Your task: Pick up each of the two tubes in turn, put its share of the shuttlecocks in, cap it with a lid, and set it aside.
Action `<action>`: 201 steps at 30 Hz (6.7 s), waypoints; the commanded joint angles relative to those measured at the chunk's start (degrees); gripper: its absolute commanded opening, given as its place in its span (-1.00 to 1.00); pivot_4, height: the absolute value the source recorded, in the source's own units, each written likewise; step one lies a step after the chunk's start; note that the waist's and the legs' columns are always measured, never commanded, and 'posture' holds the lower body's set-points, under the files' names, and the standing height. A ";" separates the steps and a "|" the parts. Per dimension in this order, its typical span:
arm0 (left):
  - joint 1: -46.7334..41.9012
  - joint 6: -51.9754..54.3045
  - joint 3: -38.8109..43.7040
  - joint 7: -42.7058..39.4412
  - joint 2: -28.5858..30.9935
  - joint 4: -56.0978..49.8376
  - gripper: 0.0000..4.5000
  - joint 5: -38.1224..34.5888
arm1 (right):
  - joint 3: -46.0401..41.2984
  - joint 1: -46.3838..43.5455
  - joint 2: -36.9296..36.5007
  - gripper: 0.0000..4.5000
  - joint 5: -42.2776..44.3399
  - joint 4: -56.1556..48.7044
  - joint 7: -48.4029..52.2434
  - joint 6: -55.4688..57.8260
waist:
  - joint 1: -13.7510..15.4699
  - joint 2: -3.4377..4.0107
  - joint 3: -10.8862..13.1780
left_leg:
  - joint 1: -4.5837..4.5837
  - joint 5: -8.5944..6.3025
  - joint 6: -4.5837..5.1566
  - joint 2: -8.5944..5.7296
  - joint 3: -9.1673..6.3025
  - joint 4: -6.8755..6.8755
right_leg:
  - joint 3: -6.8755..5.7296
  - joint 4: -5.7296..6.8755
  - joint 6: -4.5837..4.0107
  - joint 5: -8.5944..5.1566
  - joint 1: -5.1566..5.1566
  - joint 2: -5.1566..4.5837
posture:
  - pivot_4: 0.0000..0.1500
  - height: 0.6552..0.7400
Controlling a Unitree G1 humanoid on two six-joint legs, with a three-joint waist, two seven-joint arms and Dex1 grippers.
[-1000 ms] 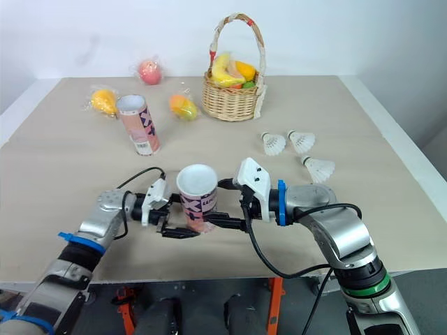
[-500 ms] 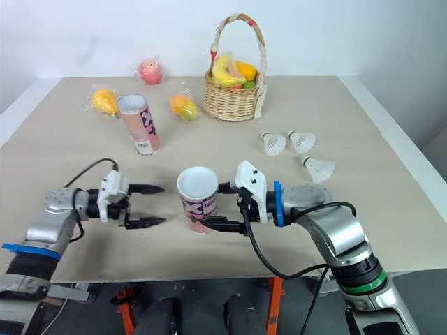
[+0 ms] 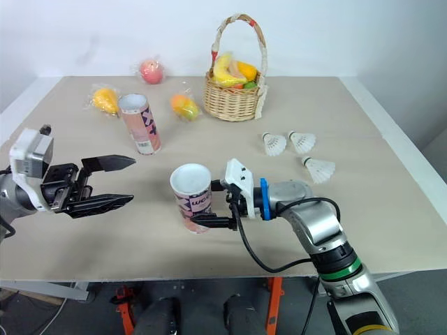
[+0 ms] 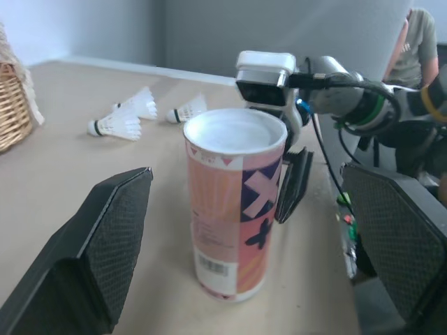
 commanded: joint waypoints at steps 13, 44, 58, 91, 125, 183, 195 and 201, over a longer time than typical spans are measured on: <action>-4.19 -3.92 -3.55 -0.71 -2.00 2.67 1.00 3.73 | -1.60 -0.73 1.90 0.72 -0.29 -0.01 0.31 -3.48 | 0.06 0.01 0.00 | 0.00 0.00 0.00 0.00 0.00 -0.01 | -0.01 0.00 -0.03 0.00 -0.01 0.01 | 1.00 0.93; -24.08 -11.59 -18.36 -4.35 -17.05 18.56 1.00 14.50 | -27.54 -8.32 -12.84 0.27 4.43 11.84 -8.98 0.21 | 0.72 0.01 0.02 | -0.04 0.01 -0.01 -0.22 -0.02 0.19 | 0.15 -0.02 0.23 0.11 0.17 -0.03 | 1.00 0.93; -30.26 -20.16 -23.15 -3.66 -25.53 32.46 1.00 25.01 | -36.81 -19.67 -25.23 0.27 -6.39 61.42 -25.63 -14.25 | 0.01 0.25 0.07 | -0.02 -0.18 0.30 -0.46 0.24 -0.05 | 0.62 -0.07 0.00 0.04 0.04 -0.13 | 1.00 0.93; -27.80 -16.13 -20.61 -4.00 -26.19 28.65 1.00 21.48 | -42.07 0.07 -27.53 0.99 -0.97 54.61 -9.93 -7.76 | -0.06 0.56 0.08 | 0.41 -0.14 0.25 -0.69 0.08 0.08 | 0.71 -0.09 0.61 -0.12 0.73 -0.20 | 1.00 0.93; -10.75 -25.29 -3.80 44.84 -27.06 31.28 1.00 33.98 | -16.39 3.00 -6.19 0.99 9.79 -10.28 -14.09 5.16 | 0.21 0.31 0.31 | 0.83 -0.28 -0.06 -0.83 -0.58 0.15 | 0.51 -0.17 0.60 -0.33 1.39 -0.13 | 1.00 0.93; -34.89 -45.41 -19.80 0.38 -7.73 54.90 0.35 47.18 | -30.68 24.22 -14.39 1.00 13.04 -22.11 -22.07 10.94 | -0.07 0.02 0.38 | 0.02 -0.29 -0.09 -0.88 -0.62 0.12 | 0.45 -0.10 0.23 -0.19 0.62 -0.17 | 1.00 0.93; -29.76 -32.44 -24.33 -18.33 1.06 33.88 0.35 42.20 | -23.37 12.57 -8.24 1.00 3.24 -6.84 -30.96 8.91 | -0.19 0.03 0.40 | 0.16 -0.07 0.19 -0.66 -0.51 0.28 | 0.44 -0.03 0.41 -0.05 0.63 -0.04 | 1.00 0.93; -26.16 -33.10 -26.44 -18.13 2.21 33.17 0.35 44.69 | -18.78 1.27 -3.45 1.00 -5.01 8.46 -36.00 6.17 | -0.10 0.06 0.41 | 0.05 -0.04 0.24 -0.65 -0.52 0.24 | 0.44 0.02 0.37 -0.07 0.50 0.01 | 1.00 0.93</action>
